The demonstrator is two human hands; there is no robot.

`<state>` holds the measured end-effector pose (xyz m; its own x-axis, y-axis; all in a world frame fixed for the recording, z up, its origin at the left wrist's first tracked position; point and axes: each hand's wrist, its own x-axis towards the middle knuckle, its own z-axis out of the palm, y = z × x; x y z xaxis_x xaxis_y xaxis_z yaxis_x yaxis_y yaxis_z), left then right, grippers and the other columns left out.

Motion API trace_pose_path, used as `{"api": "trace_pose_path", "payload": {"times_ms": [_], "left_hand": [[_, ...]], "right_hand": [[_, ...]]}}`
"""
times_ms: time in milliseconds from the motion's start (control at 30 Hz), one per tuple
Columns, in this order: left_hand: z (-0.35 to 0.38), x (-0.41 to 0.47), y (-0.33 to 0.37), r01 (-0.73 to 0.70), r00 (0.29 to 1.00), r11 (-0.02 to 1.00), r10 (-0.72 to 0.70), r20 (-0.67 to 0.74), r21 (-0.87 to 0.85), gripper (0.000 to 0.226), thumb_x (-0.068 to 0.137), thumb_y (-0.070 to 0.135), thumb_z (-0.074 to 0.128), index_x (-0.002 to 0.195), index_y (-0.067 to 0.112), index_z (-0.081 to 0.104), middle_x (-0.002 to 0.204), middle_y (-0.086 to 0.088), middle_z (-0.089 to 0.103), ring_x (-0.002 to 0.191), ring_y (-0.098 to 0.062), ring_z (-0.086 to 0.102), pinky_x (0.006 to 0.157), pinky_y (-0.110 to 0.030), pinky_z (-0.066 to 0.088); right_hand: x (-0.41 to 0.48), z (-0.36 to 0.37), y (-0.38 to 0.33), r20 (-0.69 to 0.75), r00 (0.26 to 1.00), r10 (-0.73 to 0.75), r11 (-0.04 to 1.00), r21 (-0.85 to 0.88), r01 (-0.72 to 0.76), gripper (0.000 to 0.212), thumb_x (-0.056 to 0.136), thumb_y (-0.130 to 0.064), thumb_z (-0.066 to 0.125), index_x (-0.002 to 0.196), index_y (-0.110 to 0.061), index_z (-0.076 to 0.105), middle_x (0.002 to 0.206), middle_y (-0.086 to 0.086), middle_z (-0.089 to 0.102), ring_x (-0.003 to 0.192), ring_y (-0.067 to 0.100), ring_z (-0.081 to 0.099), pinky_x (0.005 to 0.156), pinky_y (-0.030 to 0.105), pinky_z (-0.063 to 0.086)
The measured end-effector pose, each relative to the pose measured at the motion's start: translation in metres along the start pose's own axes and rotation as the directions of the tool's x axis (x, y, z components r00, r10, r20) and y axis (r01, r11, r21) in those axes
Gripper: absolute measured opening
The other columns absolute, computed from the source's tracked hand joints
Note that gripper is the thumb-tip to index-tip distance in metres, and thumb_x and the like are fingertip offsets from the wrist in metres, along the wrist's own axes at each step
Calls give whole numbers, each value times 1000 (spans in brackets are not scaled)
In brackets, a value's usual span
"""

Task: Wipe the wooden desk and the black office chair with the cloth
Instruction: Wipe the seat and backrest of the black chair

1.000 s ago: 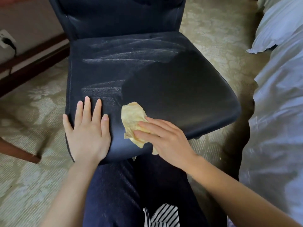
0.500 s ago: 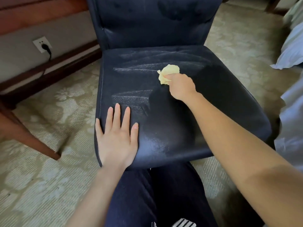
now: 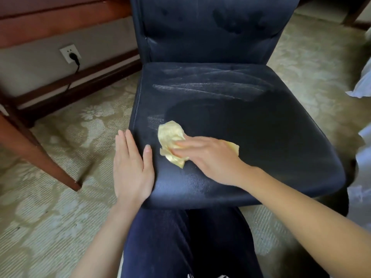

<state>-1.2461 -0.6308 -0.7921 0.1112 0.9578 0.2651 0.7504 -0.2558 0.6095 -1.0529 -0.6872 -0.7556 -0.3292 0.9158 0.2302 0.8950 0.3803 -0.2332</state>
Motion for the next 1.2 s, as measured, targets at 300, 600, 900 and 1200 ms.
{"api": "trace_pose_path", "payload": {"times_ms": [300, 600, 900, 1200], "left_hand": [[-3, 3, -6, -5, 995, 999, 1, 103, 32, 72, 91, 53, 20, 153, 16, 10, 160, 3, 11, 146, -11, 10, 115, -36, 21], [-4, 12, -17, -32, 993, 999, 27, 114, 43, 61, 97, 32, 29, 153, 17, 10, 160, 3, 12, 145, -12, 12, 113, -31, 20], [-6, 21, -23, -14, 992, 998, 7, 124, 59, 62, 96, 32, 31, 153, 24, 8, 160, 9, 10, 144, -9, 13, 107, -31, 30], [-10, 29, -25, -31, 995, 999, 32, 90, -13, 65, 85, 35, 21, 150, 26, 27, 156, 9, 27, 141, -11, 26, 107, -31, 31]], "right_hand": [[-35, -29, 47, 50, 998, 49, 983, 175, -57, 37, 90, 3, 57, 123, -15, 63, 132, -6, 55, 128, 16, 49, 108, 31, 38], [64, -18, 84, 65, 945, 320, 947, 9, -321, 49, 93, 0, 45, 133, -29, 52, 117, 7, 62, 101, 33, 57, 87, 46, 46], [153, 13, 42, 59, 964, 260, 963, -91, -255, 41, 97, -8, 40, 133, -24, 50, 125, 7, 58, 106, 32, 56, 86, 45, 47], [90, 9, -21, 126, 990, -63, 982, 184, 39, 32, 96, -24, 52, 127, -27, 60, 136, -8, 54, 128, 17, 46, 103, 35, 37]]}}
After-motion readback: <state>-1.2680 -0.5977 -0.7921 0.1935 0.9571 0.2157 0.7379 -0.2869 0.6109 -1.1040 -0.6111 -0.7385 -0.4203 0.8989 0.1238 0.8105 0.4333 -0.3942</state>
